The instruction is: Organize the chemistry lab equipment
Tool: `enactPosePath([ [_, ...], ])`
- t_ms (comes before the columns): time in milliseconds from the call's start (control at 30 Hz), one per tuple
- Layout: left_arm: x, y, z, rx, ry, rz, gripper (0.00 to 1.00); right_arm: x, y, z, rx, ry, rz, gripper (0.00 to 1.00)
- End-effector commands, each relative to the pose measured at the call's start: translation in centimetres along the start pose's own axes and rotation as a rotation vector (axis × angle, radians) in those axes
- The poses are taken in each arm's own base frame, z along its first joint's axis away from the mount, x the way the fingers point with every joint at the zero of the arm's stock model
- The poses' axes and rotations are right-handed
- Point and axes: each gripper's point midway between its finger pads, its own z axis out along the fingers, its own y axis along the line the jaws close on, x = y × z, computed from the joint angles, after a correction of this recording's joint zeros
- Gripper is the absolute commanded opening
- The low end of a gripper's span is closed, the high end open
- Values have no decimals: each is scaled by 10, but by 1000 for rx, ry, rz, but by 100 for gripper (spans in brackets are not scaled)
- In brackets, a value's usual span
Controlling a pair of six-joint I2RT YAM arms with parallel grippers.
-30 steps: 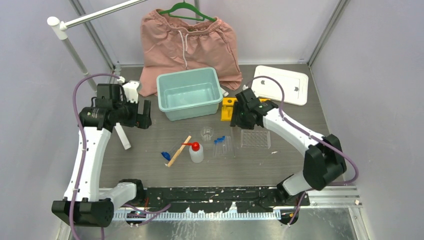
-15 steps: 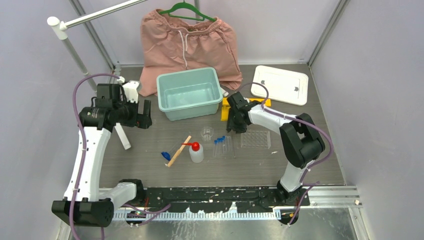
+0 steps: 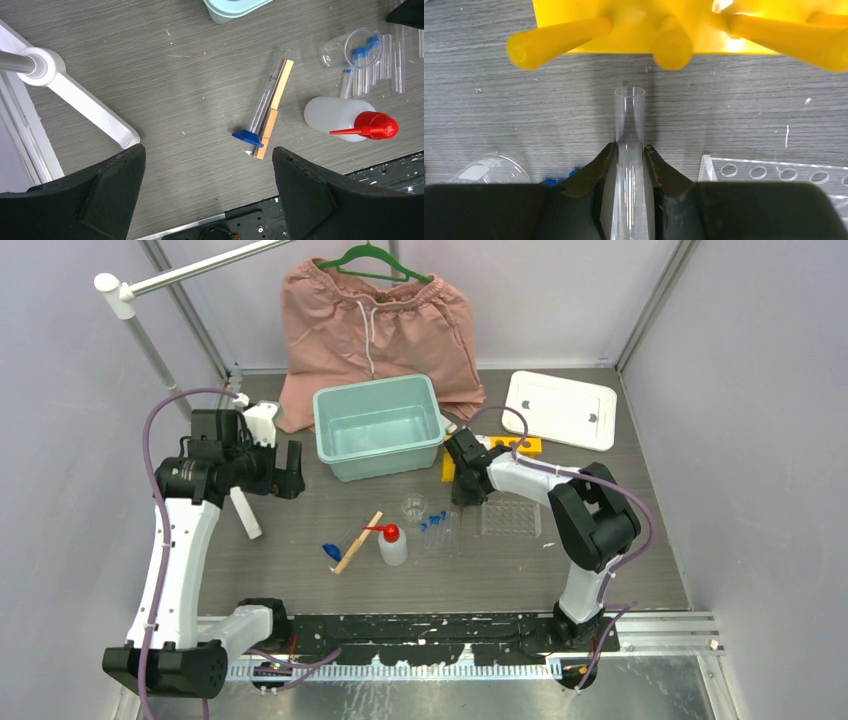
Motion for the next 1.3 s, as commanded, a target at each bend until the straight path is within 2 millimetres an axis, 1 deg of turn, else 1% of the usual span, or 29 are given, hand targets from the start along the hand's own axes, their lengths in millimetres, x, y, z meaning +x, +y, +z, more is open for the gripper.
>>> enactPosePath([
  [0, -17, -5, -15, 17, -74, 30, 98, -17, 10, -7, -1, -84, -11, 27],
  [133, -18, -2, -20, 0, -84, 61, 99, -17, 12, -14, -5, -94, -23, 26],
  [233, -18, -4, -24, 9, -97, 72, 99, -17, 12, -21, -1, -99, -39, 22],
  [400, -21, -10, -29, 34, -116, 79, 100, -20, 13, -45, -15, -122, -59, 16],
  [533, -25, -14, -34, 53, -126, 87, 100, -21, 17, -79, -56, -143, -63, 13],
  [633, -29, -18, -39, 73, -137, 96, 100, -23, 25, -114, -111, -177, -69, 13],
  [700, -33, -22, -44, 92, -145, 106, 100, -28, 35, -140, -163, -210, -69, 13],
  [767, -35, -27, -46, 119, -144, 103, 100, -35, 47, -164, -213, -243, -56, 11],
  [833, -36, -34, -47, 161, -139, 91, 99, -44, 65, -188, -268, -270, -48, 10],
  [867, -37, -41, -48, 199, -139, 83, 99, -50, 75, -200, -297, -288, -45, 10],
  [900, -38, -46, -49, 232, -139, 74, 99, -59, 90, -216, -338, -318, -37, 9],
  [933, -39, -53, -49, 267, -139, 59, 98, -59, 100, -222, -359, -324, -43, 9],
  [967, -40, -59, -50, 304, -136, 41, 98, -65, 114, -232, -389, -344, -39, 7],
  [1000, -40, -66, -51, 343, -134, 23, 99, -74, 129, -248, -429, -375, -25, 6],
  [1100, -44, -80, -53, 423, -145, -32, 100, -85, 167, -271, -504, -430, 3, 5],
  [1133, -45, -85, -55, 450, -148, -50, 100, -88, 180, -274, -524, -443, 11, 5],
  [1200, -48, -93, -58, 491, -161, -71, 100, -93, 202, -284, -562, -468, 26, 4],
  [1267, -50, -99, -61, 528, -170, -88, 100, -96, 219, -293, -597, -485, 39, 3],
])
